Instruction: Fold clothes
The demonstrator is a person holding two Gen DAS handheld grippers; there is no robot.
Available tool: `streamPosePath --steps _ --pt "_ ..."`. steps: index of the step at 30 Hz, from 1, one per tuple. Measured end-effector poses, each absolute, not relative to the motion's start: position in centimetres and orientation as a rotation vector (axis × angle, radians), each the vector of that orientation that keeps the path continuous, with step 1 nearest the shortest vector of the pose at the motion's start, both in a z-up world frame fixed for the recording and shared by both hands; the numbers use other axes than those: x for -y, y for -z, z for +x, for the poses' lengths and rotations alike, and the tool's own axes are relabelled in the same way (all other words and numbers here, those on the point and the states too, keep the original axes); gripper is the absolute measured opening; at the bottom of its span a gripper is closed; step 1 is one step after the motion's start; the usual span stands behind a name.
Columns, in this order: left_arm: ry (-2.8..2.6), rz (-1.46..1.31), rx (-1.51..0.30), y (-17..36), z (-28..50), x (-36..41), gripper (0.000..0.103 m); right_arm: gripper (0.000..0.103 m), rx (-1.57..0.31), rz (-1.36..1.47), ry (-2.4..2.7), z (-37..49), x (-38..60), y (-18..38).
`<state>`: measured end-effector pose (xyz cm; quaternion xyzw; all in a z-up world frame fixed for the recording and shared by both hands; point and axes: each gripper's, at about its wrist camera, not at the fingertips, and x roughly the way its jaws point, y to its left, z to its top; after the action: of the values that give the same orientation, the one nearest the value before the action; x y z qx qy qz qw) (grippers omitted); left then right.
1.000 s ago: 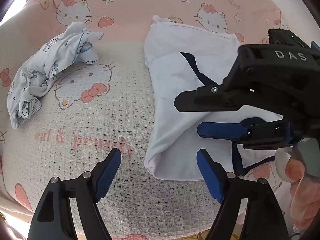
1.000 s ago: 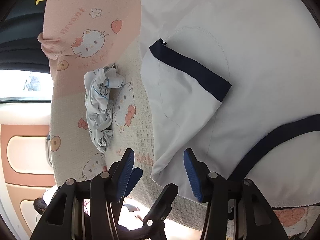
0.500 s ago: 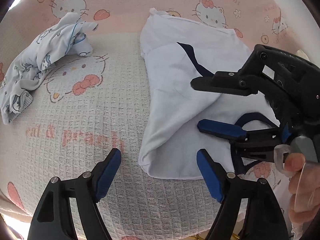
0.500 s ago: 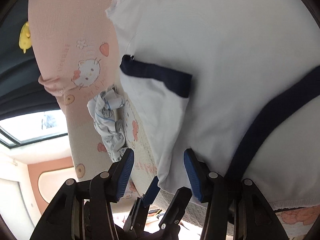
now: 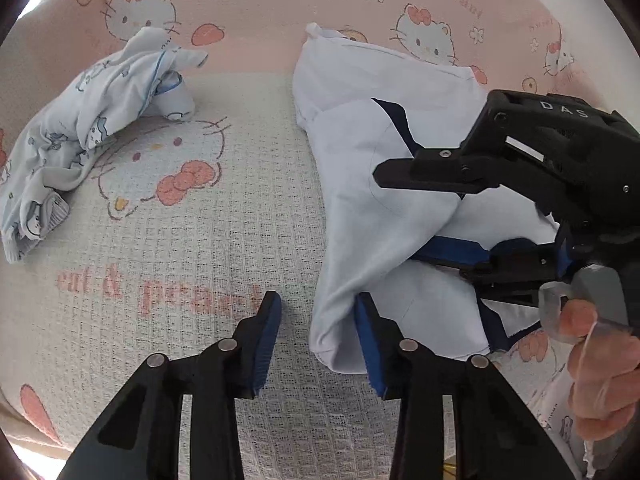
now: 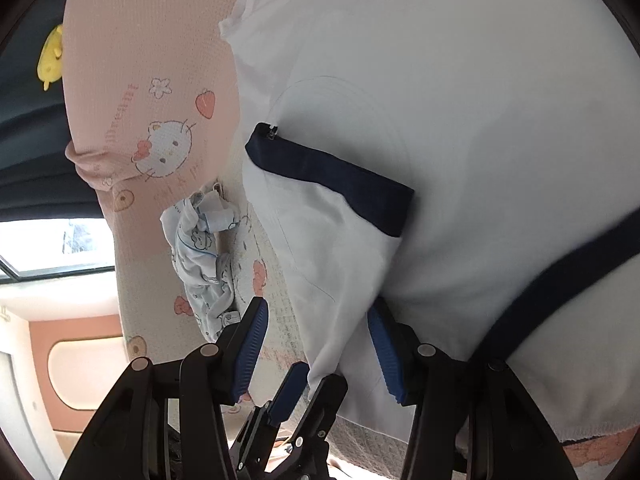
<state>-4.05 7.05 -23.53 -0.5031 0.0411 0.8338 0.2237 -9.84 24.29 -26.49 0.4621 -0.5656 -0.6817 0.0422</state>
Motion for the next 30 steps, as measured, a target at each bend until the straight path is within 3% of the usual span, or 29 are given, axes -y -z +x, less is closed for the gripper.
streamPosePath --steps 4,5,6,7,12,24,30 --pt "-2.271 -1.378 -0.097 23.5 -3.8 -7.0 0.030 0.048 1.576 1.471 2.227 -10.6 -23.4 25.5" --pt "-2.277 -1.381 -0.128 23.5 -3.6 -7.2 0.022 0.040 1.512 1.506 2.284 -10.7 -23.1 25.2" --pt "-2.283 -1.383 -0.159 23.6 -3.4 -7.3 0.017 0.016 1.445 1.540 2.340 -10.8 -22.8 24.9" --pt "-2.297 -1.374 -0.186 23.5 -3.1 -7.5 0.016 0.003 1.361 1.594 2.394 -11.0 -22.4 24.8" --pt "-2.304 -1.344 -0.182 22.9 -3.0 -7.4 0.010 0.003 1.290 1.589 2.440 -10.5 -22.7 24.1" --pt "-2.315 -1.329 -0.380 23.0 -2.0 -8.6 0.009 0.001 1.285 1.615 2.481 -11.7 -26.0 24.2" --pt "-2.307 -1.273 -0.540 23.2 -0.4 -9.4 0.009 0.001 1.173 1.650 2.565 -11.8 -25.9 23.5"
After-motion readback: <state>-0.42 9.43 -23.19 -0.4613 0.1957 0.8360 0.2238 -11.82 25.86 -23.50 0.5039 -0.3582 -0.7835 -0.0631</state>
